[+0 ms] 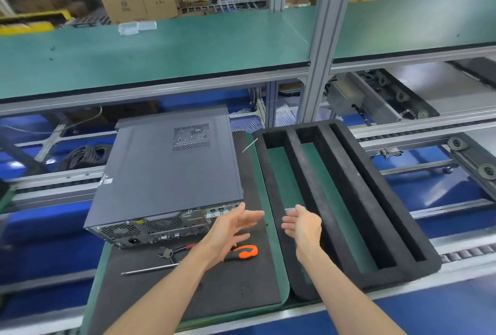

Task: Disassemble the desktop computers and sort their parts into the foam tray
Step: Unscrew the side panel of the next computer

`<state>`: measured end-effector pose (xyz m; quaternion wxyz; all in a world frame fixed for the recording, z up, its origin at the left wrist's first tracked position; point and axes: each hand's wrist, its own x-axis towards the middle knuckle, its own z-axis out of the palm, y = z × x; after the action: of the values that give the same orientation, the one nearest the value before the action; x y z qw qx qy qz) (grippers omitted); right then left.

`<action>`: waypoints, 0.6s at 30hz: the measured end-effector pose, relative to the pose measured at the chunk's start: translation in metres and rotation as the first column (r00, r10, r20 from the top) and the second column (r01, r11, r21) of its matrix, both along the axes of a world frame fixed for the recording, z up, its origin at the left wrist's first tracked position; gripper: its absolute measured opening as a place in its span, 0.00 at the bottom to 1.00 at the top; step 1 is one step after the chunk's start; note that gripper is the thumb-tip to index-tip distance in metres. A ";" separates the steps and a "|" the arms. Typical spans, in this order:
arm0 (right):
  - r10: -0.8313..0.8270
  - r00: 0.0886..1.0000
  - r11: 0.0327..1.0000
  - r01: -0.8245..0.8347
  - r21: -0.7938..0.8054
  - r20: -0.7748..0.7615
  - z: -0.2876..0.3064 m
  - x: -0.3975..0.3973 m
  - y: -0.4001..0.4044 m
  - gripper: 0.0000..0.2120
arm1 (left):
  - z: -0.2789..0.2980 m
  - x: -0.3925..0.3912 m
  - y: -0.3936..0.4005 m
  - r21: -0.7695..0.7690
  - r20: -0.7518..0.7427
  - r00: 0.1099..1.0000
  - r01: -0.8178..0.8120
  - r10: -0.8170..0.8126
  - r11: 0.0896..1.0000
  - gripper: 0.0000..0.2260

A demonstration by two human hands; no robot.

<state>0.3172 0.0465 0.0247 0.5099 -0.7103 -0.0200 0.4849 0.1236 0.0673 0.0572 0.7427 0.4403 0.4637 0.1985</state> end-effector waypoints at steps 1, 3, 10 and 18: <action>0.030 1.000 0.999 -0.030 0.026 0.004 0.005 -0.010 0.003 0.13 | 0.000 -0.007 -0.001 -0.009 -0.003 1.000 -0.020 0.020 1.000 0.24; 0.086 0.995 0.994 -0.089 0.062 0.049 0.017 -0.029 0.007 0.15 | 0.002 -0.023 -0.002 -0.039 -0.010 0.996 -0.090 0.089 0.995 0.25; 0.312 0.920 0.921 -0.354 0.164 0.236 0.053 -0.119 -0.008 0.19 | 0.013 -0.084 -0.012 -0.130 -0.141 0.767 -0.641 0.626 0.757 0.29; 0.388 0.878 0.919 -0.346 0.189 -0.279 0.062 -0.209 0.008 0.14 | 0.035 -0.107 -0.001 -0.357 -0.004 0.270 -0.900 0.963 0.251 0.14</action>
<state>0.1083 0.0545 0.0864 0.4514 -0.5725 -0.1061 0.6762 0.0161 0.0662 0.0918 0.5782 -0.0603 0.5736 0.5770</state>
